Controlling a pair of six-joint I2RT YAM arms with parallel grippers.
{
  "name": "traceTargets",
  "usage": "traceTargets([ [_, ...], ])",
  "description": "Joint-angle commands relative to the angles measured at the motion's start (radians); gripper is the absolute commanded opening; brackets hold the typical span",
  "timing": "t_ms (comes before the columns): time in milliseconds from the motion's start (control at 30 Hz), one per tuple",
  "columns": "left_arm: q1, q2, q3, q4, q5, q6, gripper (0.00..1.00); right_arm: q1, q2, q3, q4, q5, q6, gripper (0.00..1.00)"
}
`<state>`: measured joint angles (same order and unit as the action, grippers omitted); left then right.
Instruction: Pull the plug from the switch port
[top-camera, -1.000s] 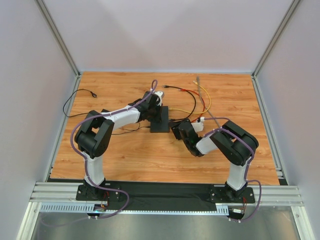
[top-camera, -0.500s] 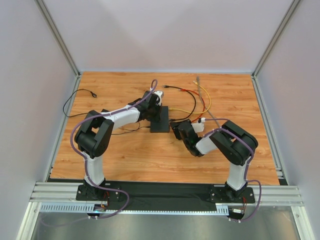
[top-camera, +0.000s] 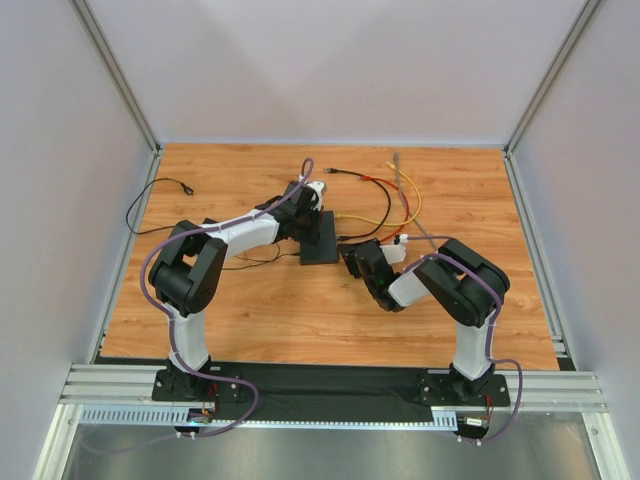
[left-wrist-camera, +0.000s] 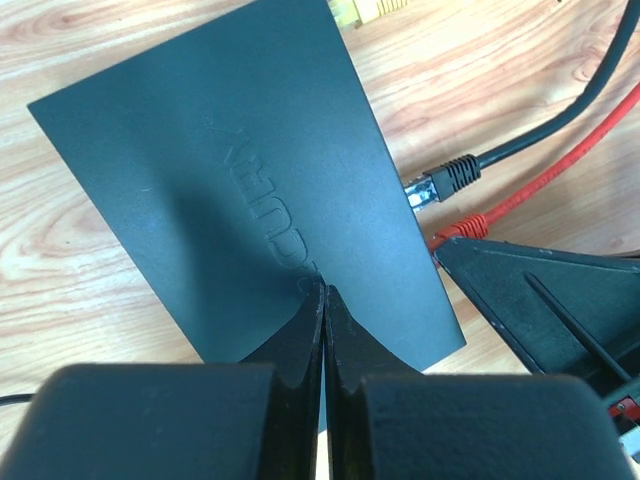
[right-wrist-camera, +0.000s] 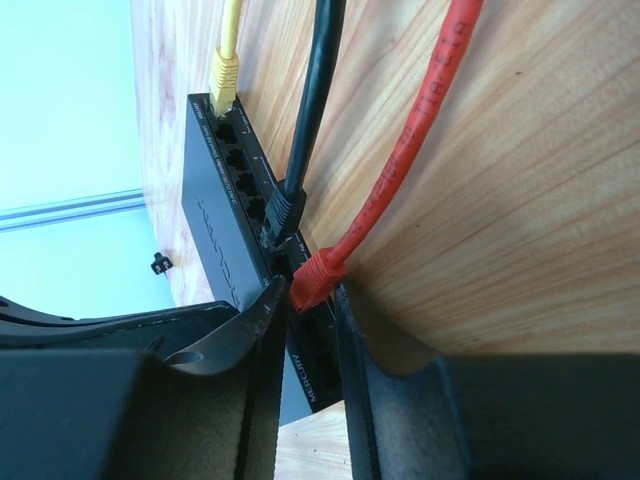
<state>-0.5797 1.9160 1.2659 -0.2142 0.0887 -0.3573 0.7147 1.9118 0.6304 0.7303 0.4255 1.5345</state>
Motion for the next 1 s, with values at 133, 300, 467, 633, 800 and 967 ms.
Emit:
traceTargets([
  [133,0.0,0.015,0.044,-0.045,0.017,0.015,0.0,0.005,0.026,0.028,-0.135,0.036,-0.045,0.2],
  [300,0.0,0.028,0.053,-0.063,0.006,0.009,0.0,0.003,0.02,0.031,-0.141,0.073,-0.062,0.0],
  [467,0.0,0.057,0.064,-0.08,-0.02,-0.006,0.0,0.002,-0.017,0.014,-0.173,0.14,-0.056,0.0],
  [633,0.0,0.092,0.078,-0.102,-0.033,-0.02,0.0,-0.009,-0.042,-0.004,-0.18,0.194,-0.043,0.0],
  [800,0.0,0.115,0.089,-0.113,-0.038,-0.026,0.0,-0.043,-0.077,-0.041,-0.175,0.196,-0.039,0.0],
  [967,0.001,0.14,0.112,-0.143,-0.064,-0.037,0.0,-0.061,-0.089,-0.063,-0.184,0.2,-0.027,0.0],
])
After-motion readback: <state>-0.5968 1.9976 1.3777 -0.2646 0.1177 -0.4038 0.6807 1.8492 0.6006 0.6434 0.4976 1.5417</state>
